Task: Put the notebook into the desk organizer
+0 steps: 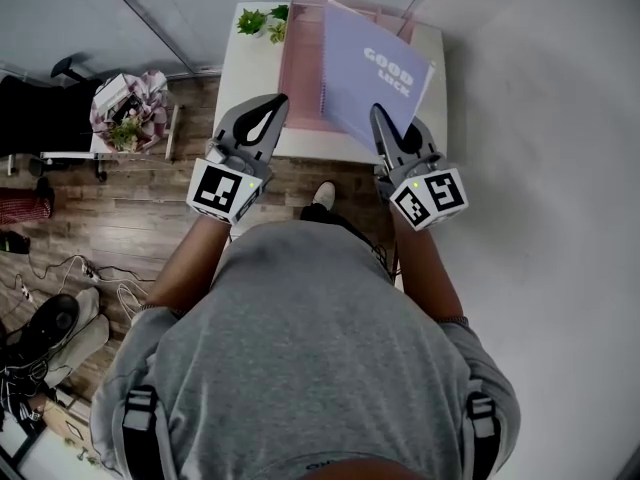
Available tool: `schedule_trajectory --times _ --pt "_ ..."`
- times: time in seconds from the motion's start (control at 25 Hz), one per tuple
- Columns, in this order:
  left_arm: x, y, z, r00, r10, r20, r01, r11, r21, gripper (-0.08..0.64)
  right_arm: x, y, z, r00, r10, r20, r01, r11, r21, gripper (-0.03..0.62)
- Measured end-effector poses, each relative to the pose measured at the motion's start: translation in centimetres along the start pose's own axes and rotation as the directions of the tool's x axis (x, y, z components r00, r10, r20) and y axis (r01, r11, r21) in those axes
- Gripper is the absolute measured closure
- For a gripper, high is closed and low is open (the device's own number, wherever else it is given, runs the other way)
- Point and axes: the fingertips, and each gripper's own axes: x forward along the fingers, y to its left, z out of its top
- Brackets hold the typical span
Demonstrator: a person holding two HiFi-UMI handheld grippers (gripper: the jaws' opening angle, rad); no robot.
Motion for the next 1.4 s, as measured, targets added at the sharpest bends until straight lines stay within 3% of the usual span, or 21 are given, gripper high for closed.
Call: schedule_trajectory --times 0.32,0.56,0.68,0.8,1.12,1.4 --pt "4.0 1.6 0.0 0.997 0.077 -0.001 -0.077 0.997 0.032 0.540 3.8 -3.6 0.1 0.992 0.113 -0.048 -0.108 0.990 0.092 0.554" --pt "6.1 2.2 0.7 0.989 0.140 0.040 -0.142 0.989 0.036 0.540 5.6 -5.4 -0.3 0.978 0.191 -0.087 -0.166 0.958 0.236 0.554" --pt "6.7 3.1 0.6 0.988 0.150 0.024 -0.151 0.988 0.032 0.540 7.0 -6.2 -0.8 0.969 0.223 -0.103 -0.179 0.929 0.323 0.552" --pt "7.2 4.1 0.0 0.989 0.146 0.009 -0.146 0.989 0.034 0.540 8.3 -6.5 -1.6 0.960 0.268 -0.081 -0.208 0.876 0.435 0.552" --pt "9.4 7.8 -2.1 0.994 0.105 0.001 -0.105 0.994 0.013 0.540 12.2 -7.9 -4.8 0.950 0.280 -0.137 -0.143 0.783 0.606 0.552" --pt "11.2 9.8 -1.8 0.999 0.051 0.008 -0.051 0.999 0.001 0.540 14.0 -8.2 -7.0 0.918 0.282 -0.278 -0.037 0.759 0.650 0.551"
